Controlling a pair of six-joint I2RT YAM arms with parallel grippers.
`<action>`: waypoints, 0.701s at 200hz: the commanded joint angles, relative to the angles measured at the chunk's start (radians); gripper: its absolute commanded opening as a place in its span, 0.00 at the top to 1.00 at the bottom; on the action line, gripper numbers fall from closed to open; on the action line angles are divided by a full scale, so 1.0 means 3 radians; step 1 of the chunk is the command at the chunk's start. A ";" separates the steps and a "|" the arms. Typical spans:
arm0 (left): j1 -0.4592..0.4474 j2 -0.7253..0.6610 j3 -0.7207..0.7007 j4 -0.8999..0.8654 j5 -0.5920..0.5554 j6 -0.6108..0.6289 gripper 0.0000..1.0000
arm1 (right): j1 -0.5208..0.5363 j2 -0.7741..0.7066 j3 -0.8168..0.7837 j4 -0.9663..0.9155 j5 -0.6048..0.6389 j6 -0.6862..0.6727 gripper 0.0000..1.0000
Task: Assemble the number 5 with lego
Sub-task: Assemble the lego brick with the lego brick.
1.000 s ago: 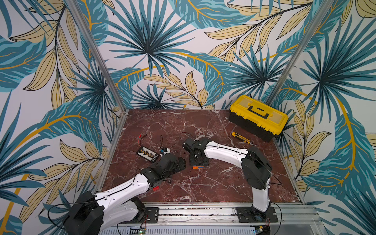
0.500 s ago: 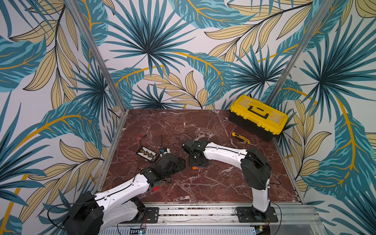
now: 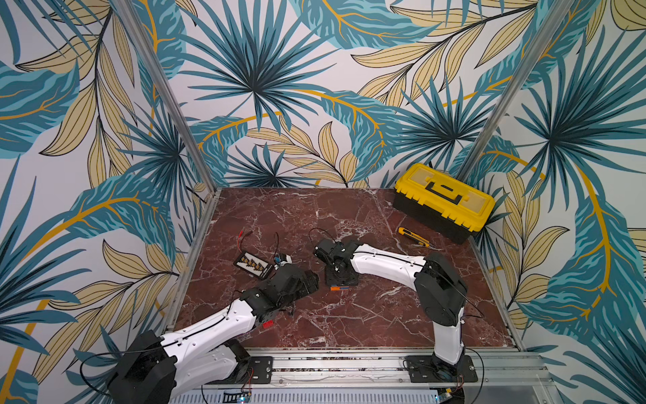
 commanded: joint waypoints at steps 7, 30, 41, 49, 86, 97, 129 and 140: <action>0.0017 -0.0019 -0.0081 -0.0001 -0.0047 0.0000 0.00 | -0.0022 0.0412 -0.0273 -0.0028 -0.0232 0.0041 0.37; 0.0017 -0.0019 -0.0081 -0.0003 -0.0052 -0.0009 0.00 | -0.0033 0.0427 -0.0205 -0.0083 -0.0229 -0.0043 0.38; 0.0015 -0.0019 -0.0081 -0.0002 -0.0044 -0.0008 0.00 | -0.0038 0.0453 -0.0157 -0.0136 -0.0235 -0.0076 0.38; 0.0017 -0.0024 -0.0081 -0.0006 -0.0044 -0.0009 0.00 | -0.0043 0.0459 -0.0144 -0.0146 -0.0244 -0.0088 0.38; 0.0017 -0.0042 -0.0086 -0.0012 -0.0044 -0.0012 0.00 | -0.0065 0.0484 -0.0094 -0.0174 -0.0312 -0.0119 0.38; 0.0017 -0.0049 -0.0086 -0.0018 -0.0047 -0.0013 0.00 | -0.0070 0.0484 -0.0090 -0.0181 -0.0321 -0.0127 0.38; 0.0013 -0.0070 -0.0098 -0.0024 -0.0054 -0.0015 0.00 | -0.0086 0.0515 -0.0073 -0.0203 -0.0370 -0.0155 0.38; 0.0017 -0.0075 -0.0096 -0.0026 -0.0054 -0.0014 0.00 | -0.0090 0.0505 -0.0058 -0.0221 -0.0352 -0.0165 0.38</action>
